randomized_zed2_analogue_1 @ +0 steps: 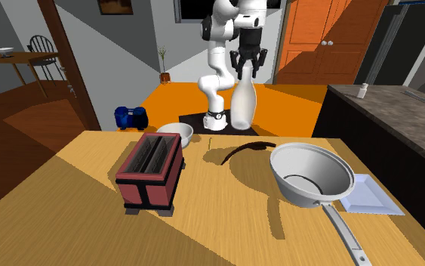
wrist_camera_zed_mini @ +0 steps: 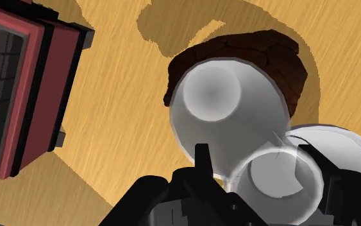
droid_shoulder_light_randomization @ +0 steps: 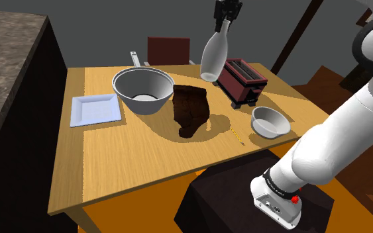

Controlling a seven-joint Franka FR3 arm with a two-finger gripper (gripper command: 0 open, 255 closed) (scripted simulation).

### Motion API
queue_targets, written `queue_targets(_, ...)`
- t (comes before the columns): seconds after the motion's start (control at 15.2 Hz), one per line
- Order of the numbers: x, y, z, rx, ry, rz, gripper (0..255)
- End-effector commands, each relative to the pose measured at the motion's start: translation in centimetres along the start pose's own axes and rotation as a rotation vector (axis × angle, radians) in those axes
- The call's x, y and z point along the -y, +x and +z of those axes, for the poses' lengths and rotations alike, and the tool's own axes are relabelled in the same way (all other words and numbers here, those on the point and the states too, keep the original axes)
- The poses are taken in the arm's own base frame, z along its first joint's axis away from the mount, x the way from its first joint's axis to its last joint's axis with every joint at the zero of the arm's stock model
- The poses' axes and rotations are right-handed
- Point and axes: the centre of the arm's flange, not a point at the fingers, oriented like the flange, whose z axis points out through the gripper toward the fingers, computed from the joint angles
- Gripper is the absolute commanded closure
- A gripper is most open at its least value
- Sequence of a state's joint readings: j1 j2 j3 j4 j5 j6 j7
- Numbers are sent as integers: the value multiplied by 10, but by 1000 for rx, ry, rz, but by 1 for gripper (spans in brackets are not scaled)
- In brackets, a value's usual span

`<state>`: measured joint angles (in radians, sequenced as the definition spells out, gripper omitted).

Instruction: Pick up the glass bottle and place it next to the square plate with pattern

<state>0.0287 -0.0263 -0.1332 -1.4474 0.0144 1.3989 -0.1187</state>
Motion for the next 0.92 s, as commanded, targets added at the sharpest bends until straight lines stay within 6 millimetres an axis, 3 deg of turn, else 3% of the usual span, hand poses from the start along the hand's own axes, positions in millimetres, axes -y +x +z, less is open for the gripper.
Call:
queue_targets(0.0,22,6,10,-2,0,2,255)
queue_targets(0.86,174,44,80,-2,0,2,255)
